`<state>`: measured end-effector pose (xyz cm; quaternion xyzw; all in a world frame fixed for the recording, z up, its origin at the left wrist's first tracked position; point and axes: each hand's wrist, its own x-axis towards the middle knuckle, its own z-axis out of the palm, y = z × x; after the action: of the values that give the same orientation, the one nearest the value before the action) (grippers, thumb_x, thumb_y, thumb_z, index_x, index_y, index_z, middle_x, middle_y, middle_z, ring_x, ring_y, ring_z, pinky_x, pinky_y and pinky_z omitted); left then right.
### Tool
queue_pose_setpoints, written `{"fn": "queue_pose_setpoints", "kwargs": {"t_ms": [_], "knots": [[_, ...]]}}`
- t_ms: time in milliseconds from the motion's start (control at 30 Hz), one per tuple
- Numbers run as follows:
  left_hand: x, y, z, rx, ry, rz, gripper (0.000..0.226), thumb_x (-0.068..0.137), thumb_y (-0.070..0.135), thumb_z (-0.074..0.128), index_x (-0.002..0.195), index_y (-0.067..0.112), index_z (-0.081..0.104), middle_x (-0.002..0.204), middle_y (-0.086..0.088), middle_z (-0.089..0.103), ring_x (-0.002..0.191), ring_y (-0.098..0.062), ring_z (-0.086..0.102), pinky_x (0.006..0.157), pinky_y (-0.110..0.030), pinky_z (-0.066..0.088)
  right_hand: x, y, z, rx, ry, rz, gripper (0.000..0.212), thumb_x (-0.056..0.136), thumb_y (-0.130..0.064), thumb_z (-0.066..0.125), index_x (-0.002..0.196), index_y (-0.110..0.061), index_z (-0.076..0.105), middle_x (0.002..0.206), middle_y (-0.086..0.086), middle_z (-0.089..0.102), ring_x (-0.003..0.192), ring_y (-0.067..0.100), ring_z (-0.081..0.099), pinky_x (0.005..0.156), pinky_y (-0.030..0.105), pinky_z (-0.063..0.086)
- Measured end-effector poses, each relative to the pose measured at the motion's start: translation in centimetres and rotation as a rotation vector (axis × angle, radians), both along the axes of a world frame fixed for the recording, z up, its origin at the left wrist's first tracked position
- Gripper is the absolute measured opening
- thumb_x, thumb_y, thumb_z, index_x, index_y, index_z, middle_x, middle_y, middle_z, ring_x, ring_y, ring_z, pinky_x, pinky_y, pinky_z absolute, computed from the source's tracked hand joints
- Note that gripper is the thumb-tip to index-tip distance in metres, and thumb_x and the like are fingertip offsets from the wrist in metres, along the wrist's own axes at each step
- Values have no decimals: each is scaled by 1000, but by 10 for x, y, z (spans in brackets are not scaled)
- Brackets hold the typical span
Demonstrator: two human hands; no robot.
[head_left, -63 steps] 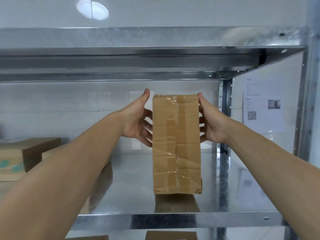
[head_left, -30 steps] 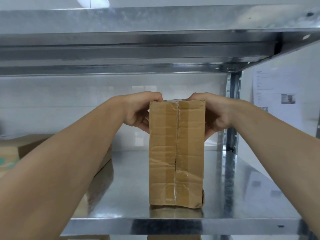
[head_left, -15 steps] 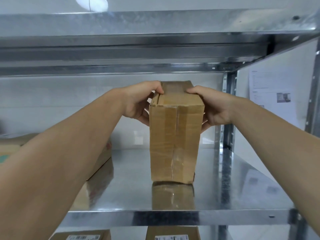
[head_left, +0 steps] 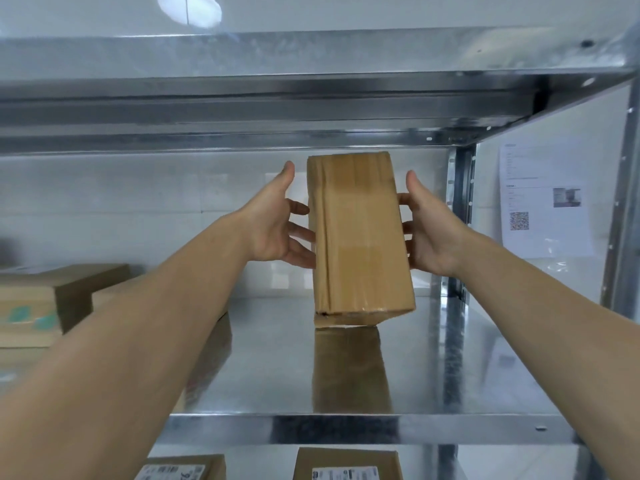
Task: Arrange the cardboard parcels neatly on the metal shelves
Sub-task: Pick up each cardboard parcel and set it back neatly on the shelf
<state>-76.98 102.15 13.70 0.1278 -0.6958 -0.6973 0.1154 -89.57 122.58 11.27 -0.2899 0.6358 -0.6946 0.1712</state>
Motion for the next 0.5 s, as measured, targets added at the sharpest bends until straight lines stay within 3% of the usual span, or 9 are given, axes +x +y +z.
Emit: {"fn": "queue_pose_setpoints", "kwargs": {"t_ms": [133,300,367,500], "knots": [[-6,0,-7,5,-41,37,92,89,85,33,145,13,43,131,-30,56,111,-61,59,89,-63,54,-8,-4,-7,-42,-62,-34,75,91,-84,33,126,-24,62,101,11,66,98,33,66,100,59,51],[-18,-11,-18,-61,-63,16,90,85,86,40,136,15,57,127,-25,65,108,-52,66,91,-67,53,-6,-6,-9,65,-86,-30,78,89,-86,33,126,-24,64,112,19,69,102,38,68,74,52,60],[-20,-13,-21,-98,-75,-5,87,83,85,46,135,16,61,128,-23,65,108,-50,67,90,-68,53,-7,-7,-10,120,-89,-21,77,89,-85,38,123,-22,66,112,17,70,101,36,69,71,50,60],[-19,-9,-25,-175,-136,-44,74,87,74,54,131,16,65,133,-24,62,108,-52,66,82,-65,57,-10,-8,-13,215,-111,-3,53,92,-72,49,95,-21,66,83,10,62,64,27,61,71,46,57]]}}
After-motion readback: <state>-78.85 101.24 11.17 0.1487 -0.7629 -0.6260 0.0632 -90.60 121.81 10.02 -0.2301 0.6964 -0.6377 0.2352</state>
